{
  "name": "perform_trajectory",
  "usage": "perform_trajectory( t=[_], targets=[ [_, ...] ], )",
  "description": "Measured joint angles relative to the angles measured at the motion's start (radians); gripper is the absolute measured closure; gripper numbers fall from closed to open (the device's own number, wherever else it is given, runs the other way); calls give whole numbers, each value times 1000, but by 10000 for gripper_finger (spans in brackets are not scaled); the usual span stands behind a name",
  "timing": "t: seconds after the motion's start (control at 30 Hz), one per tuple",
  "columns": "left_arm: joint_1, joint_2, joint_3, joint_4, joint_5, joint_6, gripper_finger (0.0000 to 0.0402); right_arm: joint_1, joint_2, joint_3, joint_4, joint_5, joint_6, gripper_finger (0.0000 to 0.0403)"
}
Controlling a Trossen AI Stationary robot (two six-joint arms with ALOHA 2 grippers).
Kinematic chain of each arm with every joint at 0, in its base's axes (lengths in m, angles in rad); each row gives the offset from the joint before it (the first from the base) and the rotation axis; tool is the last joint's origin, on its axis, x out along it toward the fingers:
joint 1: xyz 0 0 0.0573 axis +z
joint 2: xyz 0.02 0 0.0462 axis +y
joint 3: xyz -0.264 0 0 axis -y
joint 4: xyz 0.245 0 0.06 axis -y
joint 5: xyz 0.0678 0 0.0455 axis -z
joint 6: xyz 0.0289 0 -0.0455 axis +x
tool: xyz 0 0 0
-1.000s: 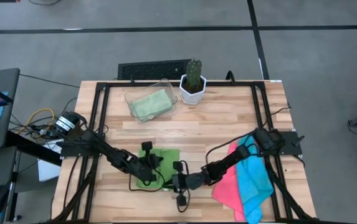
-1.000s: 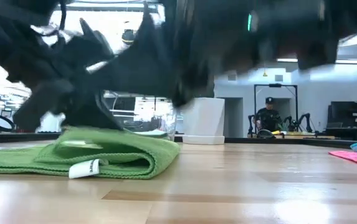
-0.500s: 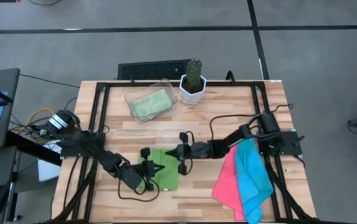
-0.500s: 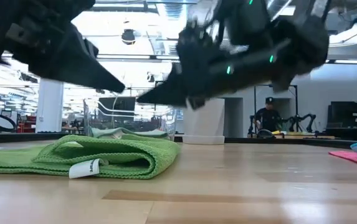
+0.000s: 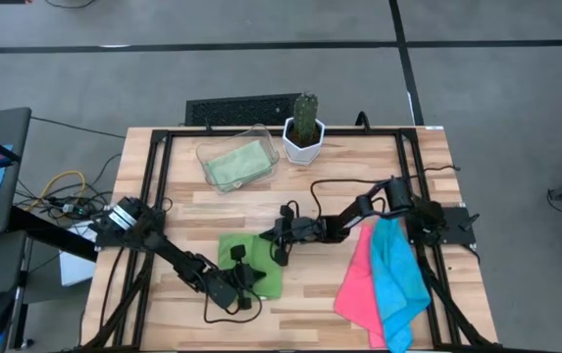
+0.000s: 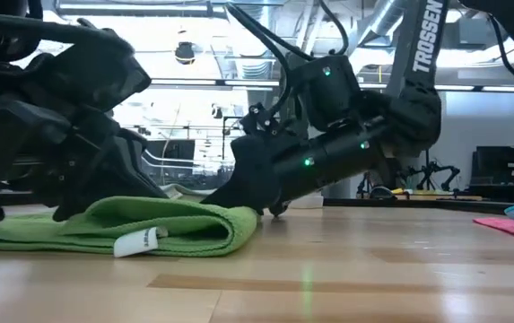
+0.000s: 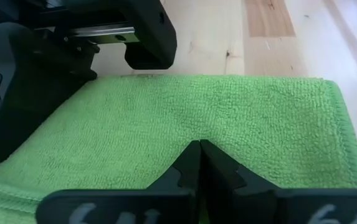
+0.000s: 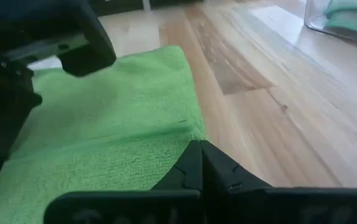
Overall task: Fold microfiber towels
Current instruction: Fold the green microfiber towel
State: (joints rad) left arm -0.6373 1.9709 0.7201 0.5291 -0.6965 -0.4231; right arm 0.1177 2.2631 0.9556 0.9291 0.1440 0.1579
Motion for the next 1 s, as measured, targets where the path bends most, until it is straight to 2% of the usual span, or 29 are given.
perform_trajectory(
  t=[0.33, 0.53, 0.73, 0.87, 1.0],
  targets=[
    [-3, 2, 0, -13, 1, -9, 402, 19, -114, 1, 25, 17, -100, 374],
    [-3, 3, -1, -11, 1, -9, 401, 21, -43, 27, 29, 11, -93, 388],
    [-3, 3, -2, -7, 4, -10, 402, 8, 33, 73, -1, -10, -41, 374],
    [-3, 3, -2, -7, 4, -10, 402, -9, 22, 71, -17, -12, -35, 379],
    [-4, 4, -2, -4, 5, -9, 402, -12, -67, 67, -13, -17, -58, 384]
  ],
)
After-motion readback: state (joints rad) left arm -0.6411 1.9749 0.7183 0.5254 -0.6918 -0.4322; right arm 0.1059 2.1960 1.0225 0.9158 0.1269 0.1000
